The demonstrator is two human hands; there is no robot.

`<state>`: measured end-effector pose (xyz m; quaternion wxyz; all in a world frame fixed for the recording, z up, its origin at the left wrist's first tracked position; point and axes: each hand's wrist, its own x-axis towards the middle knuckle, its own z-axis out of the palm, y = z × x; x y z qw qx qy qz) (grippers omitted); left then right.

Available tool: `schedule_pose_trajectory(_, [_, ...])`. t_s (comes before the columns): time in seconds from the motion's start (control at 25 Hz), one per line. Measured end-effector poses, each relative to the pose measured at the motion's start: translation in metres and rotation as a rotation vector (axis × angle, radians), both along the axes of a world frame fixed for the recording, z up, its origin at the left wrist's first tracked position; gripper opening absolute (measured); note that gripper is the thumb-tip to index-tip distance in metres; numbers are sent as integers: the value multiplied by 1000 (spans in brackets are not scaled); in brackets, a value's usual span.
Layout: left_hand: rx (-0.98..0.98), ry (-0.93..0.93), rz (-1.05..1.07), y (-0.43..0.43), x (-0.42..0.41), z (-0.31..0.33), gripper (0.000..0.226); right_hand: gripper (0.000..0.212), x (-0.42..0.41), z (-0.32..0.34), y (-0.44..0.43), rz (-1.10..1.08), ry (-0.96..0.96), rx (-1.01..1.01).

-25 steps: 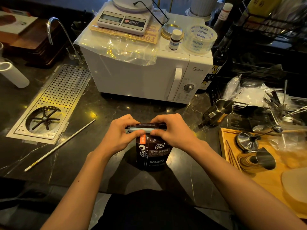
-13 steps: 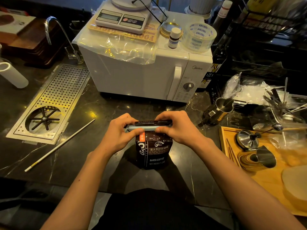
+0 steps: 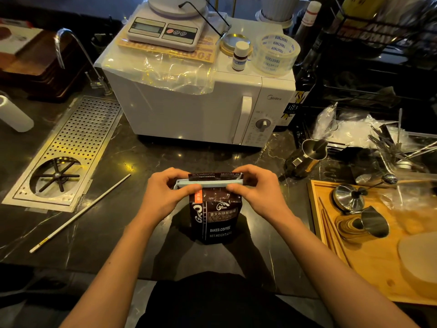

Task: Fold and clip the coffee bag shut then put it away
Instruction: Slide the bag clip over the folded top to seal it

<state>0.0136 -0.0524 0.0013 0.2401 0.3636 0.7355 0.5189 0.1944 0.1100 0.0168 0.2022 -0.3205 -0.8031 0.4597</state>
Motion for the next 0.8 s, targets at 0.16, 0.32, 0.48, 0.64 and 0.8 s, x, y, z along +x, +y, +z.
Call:
schedule_pose_trajectory(0.16, [166, -481, 220, 0, 24, -17, 33, 31, 7, -15, -16, -154, 241, -394])
schedule_pose_trajectory(0.32, [279, -640, 248, -5, 29, -30, 40, 30, 6, -20, -23, -192, 360, -523])
schedule_pose_trajectory(0.48, [278, -647, 211, -5, 30, -29, 46, 31, 7, -20, -23, -183, 372, -546])
schedule_pose_trajectory(0.64, [296, -692, 165, -7, 29, -25, 43, 23, 12, -21, -22, -157, 357, -552])
schedule_pose_trajectory(0.8, [237, -589, 187, -8, 32, -16, 18, 24, 12, -18, -22, -185, 322, -513])
